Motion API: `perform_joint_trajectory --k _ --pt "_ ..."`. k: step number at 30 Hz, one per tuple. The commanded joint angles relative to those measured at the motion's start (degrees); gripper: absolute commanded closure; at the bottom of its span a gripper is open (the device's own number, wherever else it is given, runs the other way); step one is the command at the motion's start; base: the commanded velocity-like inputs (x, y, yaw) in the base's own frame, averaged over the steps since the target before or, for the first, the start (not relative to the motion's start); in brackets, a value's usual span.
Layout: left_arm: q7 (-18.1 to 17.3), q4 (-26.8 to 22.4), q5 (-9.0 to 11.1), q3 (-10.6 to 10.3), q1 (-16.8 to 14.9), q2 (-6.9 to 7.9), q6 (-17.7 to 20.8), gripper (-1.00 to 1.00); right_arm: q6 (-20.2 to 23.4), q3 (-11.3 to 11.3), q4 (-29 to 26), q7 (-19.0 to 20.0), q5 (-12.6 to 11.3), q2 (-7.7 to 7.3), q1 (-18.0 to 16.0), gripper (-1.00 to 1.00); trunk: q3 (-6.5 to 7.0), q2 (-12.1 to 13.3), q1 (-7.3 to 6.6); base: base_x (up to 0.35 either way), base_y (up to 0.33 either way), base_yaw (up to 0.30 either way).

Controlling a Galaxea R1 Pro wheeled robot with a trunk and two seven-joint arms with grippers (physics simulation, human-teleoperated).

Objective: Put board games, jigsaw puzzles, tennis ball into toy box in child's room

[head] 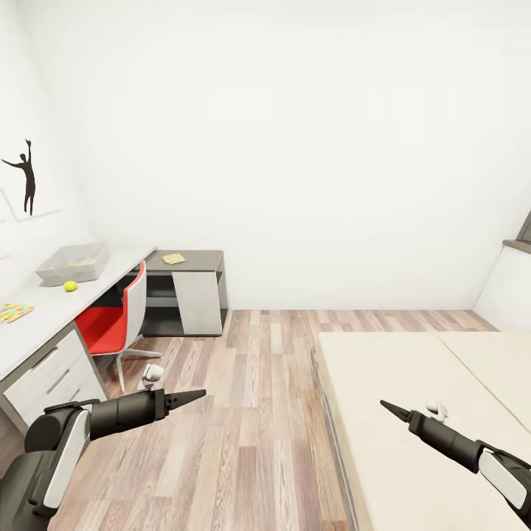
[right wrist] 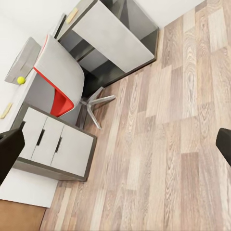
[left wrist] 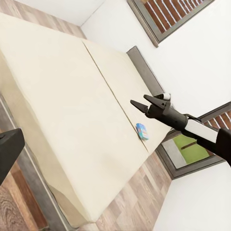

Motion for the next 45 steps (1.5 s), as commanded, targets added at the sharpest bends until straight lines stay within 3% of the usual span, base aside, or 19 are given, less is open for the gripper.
perform_joint_trajectory --k 1,11,45 --pt "-0.2 0.0 -0.1 0.0 -0.1 0.00 0.3 -1.00 0.5 0.2 0.0 0.1 -0.6 -0.05 -0.1 -1.00 -0.14 -0.1 0.04 0.000 0.000 0.000" --pt "-0.2 0.0 -0.1 0.0 -0.1 0.00 0.3 -1.00 0.6 0.2 0.0 0.1 -0.6 -0.05 -0.1 -1.00 -0.14 -0.1 0.04 0.000 -0.118 0.000" --pt "-0.2 0.0 -0.1 -0.1 -0.1 0.00 0.3 -1.00 0.6 0.2 0.0 0.1 -0.6 0.03 -0.1 -1.00 -0.14 -0.1 0.04 0.000 -0.234 0.000"
